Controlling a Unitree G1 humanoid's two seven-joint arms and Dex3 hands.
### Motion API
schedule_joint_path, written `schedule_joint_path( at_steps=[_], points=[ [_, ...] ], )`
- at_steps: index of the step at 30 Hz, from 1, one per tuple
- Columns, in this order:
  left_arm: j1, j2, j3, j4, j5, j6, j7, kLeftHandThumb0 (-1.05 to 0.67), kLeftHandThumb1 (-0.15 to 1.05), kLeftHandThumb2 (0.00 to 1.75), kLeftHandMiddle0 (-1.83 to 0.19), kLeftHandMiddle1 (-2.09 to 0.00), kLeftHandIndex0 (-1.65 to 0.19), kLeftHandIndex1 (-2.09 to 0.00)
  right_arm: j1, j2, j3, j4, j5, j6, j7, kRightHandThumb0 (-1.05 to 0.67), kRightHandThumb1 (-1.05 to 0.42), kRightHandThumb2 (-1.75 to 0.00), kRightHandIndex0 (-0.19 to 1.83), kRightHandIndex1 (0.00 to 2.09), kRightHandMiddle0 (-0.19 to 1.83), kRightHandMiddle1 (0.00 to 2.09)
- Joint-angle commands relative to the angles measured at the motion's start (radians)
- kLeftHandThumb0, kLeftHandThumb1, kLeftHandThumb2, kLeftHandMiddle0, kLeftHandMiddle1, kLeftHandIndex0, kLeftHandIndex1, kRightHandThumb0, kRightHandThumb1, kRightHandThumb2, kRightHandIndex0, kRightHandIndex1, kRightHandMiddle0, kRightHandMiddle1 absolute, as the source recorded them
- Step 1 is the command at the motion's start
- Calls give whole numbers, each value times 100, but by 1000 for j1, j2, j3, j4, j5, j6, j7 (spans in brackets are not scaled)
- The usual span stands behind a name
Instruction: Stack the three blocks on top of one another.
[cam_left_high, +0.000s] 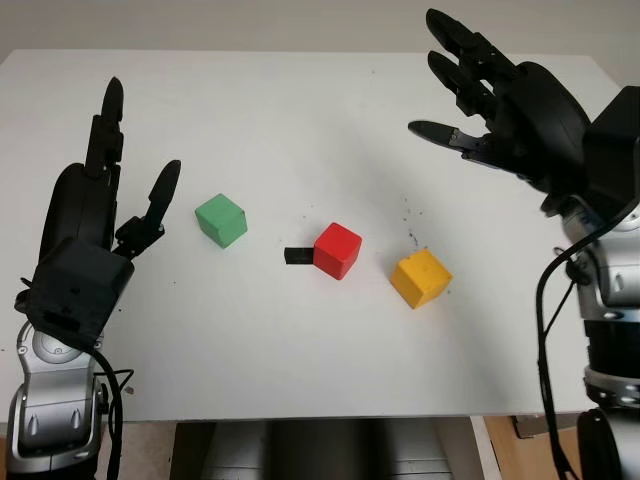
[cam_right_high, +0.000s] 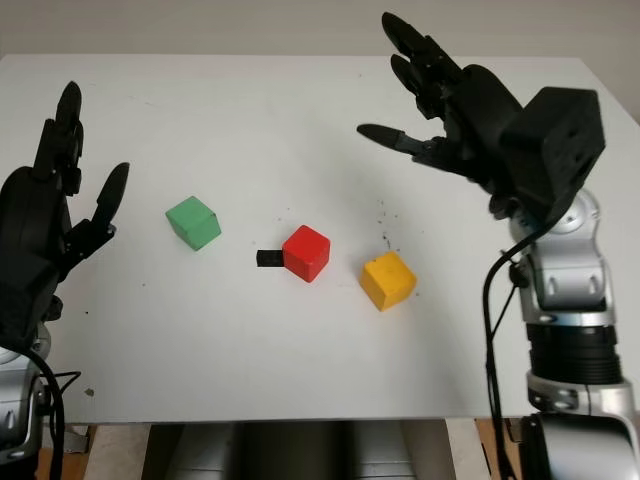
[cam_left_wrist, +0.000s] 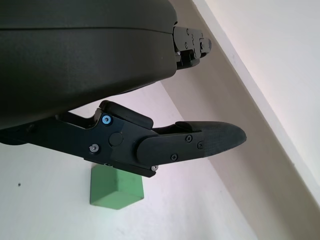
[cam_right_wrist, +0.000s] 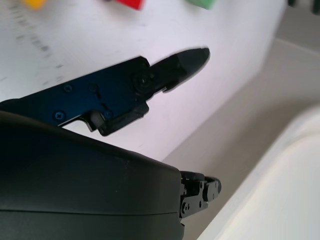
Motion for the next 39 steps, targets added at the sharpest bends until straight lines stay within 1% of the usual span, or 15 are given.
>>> schedule_joint_path(
  at_steps=[1,4,6,8,12,14,17,20,23,27,30,34,36,39],
  points=[
    [26,-25,5,-14,-25,-29,17,-68,105,52,8,-5,8,-5,-14,-91,-8,-3,-28,-68,42,-52,-73,-3,25,17,29,17],
    [50,-52,7,-21,-62,-60,32,-67,105,53,11,-4,10,-4,15,-197,-17,-20,-99,-204,74,-60,-68,-5,53,18,57,12],
    [65,-66,6,-24,-66,-80,47,-67,105,55,12,-4,10,-4,52,-262,-28,-37,-119,-272,111,-62,-67,-6,60,15,64,9],
    [75,-77,4,-22,-66,-94,64,-67,105,56,12,-4,11,-4,88,-315,-32,-52,-135,-326,147,-61,-70,-7,58,11,63,6],
    [73,-84,-12,4,-74,-128,71,-68,105,59,15,-4,12,-4,178,-404,-38,-116,-177,-392,206,-57,-71,-6,53,6,57,4],
    [67,-83,-19,16,-68,-141,75,-67,105,60,15,-4,13,-4,213,-421,-39,-140,-196,-408,214,-56,-71,-6,51,5,55,3],
    [62,-78,-25,24,-67,-150,78,-67,105,62,15,-5,12,-4,256,-423,-40,-158,-204,-454,210,-57,-72,-6,50,5,53,4],
    [64,-76,-22,23,-77,-149,75,-68,105,62,15,-5,12,-4,290,-413,-26,-204,-242,-443,201,-59,-70,-5,48,4,52,4],
    [67,-78,-20,20,-87,-147,74,-68,105,61,15,-5,12,-5,322,-384,-8,-246,-278,-420,181,-57,-69,-5,44,3,48,3],
    [70,-71,-22,29,-84,-162,73,-64,105,59,15,-5,13,-4,331,-333,48,-253,-378,-443,107,-61,-71,-6,43,4,46,4],
    [79,-69,-25,22,-82,-157,69,-62,105,59,16,-5,14,-4,321,-281,89,-214,-458,-464,16,-62,-72,-6,46,5,47,5],
    [93,-73,-27,13,-75,-156,72,-62,105,58,15,-5,14,-4,286,-236,144,-126,-583,-516,-120,-71,-75,-6,49,7,51,7],
    [101,-73,-28,9,-66,-155,76,-63,105,58,15,-5,14,-4,268,-223,166,-84,-624,-535,-168,-74,-77,-7,50,7,52,7],
    [112,-75,-27,-3,-57,-146,80,-65,105,57,15,-5,15,-4,252,-223,189,-53,-650,-542,-182,-76,-78,-7,48,6,53,7]
  ],
)
